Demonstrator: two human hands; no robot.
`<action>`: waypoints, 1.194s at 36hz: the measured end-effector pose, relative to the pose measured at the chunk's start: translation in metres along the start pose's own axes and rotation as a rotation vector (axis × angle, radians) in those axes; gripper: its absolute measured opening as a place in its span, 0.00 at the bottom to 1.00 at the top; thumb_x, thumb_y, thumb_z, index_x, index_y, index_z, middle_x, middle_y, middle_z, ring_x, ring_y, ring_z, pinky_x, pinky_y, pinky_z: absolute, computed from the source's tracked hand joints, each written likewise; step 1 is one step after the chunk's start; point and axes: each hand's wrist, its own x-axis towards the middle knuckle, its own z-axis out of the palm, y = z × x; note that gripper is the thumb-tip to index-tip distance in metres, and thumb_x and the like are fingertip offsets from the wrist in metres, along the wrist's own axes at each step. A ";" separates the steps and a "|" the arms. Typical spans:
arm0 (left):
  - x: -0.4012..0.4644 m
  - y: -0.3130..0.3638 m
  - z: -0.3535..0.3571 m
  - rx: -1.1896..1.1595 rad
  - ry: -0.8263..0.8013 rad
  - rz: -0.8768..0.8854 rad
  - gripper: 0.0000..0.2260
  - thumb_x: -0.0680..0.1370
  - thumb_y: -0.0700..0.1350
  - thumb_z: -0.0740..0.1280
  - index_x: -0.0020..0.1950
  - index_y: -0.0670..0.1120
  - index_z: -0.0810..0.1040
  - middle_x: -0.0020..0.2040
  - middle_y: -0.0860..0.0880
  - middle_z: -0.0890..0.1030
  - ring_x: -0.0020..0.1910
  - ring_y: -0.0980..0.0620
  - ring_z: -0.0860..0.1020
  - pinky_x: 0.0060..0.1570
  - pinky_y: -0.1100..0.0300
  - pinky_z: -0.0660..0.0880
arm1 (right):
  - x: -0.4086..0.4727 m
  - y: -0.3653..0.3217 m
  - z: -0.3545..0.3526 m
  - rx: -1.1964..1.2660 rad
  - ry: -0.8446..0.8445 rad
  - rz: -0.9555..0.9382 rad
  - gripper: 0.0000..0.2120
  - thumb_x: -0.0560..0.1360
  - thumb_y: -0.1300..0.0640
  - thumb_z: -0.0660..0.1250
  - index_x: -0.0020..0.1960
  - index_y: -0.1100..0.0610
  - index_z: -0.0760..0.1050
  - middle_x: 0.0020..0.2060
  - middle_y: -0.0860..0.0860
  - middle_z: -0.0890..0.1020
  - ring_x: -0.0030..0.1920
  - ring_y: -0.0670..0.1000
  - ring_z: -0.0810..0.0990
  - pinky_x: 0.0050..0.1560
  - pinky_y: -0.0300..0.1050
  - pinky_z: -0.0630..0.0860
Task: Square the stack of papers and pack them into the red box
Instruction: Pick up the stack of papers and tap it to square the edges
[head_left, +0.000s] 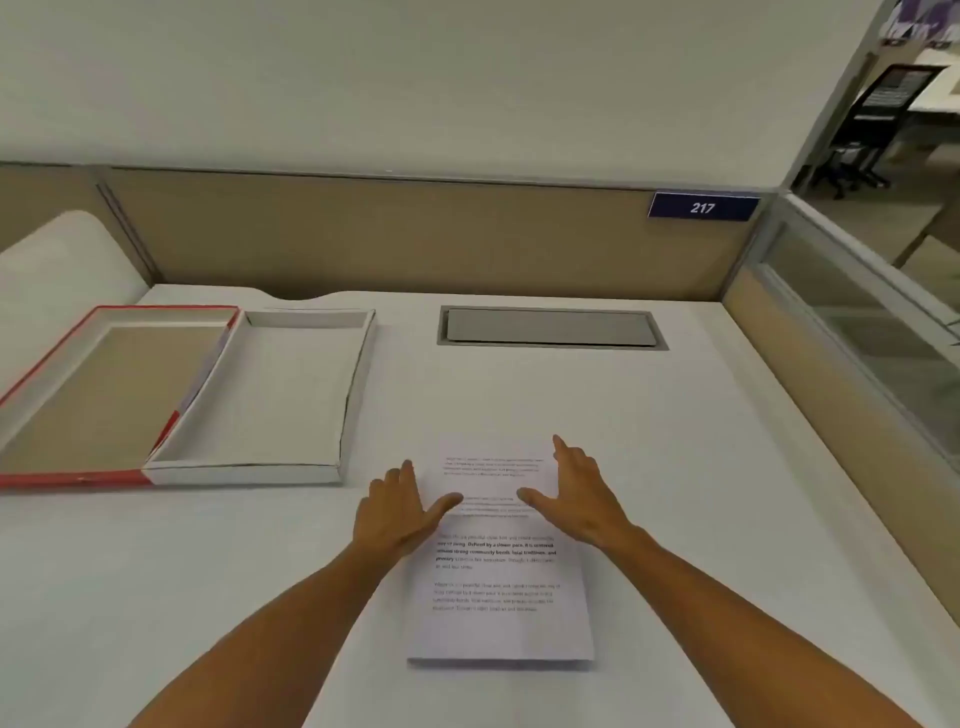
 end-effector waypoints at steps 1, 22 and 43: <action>-0.001 0.000 0.001 -0.038 0.000 -0.013 0.47 0.70 0.77 0.56 0.75 0.43 0.61 0.71 0.42 0.71 0.68 0.40 0.70 0.61 0.45 0.73 | -0.002 0.000 0.003 0.037 0.010 0.016 0.49 0.73 0.35 0.69 0.82 0.55 0.48 0.76 0.55 0.64 0.76 0.57 0.62 0.69 0.56 0.70; 0.009 0.024 0.020 -0.717 -0.268 -0.446 0.40 0.73 0.61 0.72 0.75 0.40 0.62 0.74 0.38 0.63 0.71 0.38 0.65 0.68 0.42 0.68 | -0.033 0.014 0.041 0.287 -0.042 0.421 0.32 0.74 0.50 0.75 0.70 0.64 0.67 0.65 0.60 0.74 0.62 0.59 0.78 0.62 0.53 0.78; 0.026 0.035 0.012 -0.782 -0.249 -0.531 0.39 0.75 0.57 0.71 0.76 0.38 0.58 0.73 0.41 0.63 0.71 0.41 0.65 0.63 0.46 0.70 | -0.018 0.015 0.039 0.207 -0.125 0.433 0.35 0.73 0.50 0.77 0.71 0.63 0.65 0.66 0.61 0.73 0.63 0.60 0.78 0.62 0.53 0.79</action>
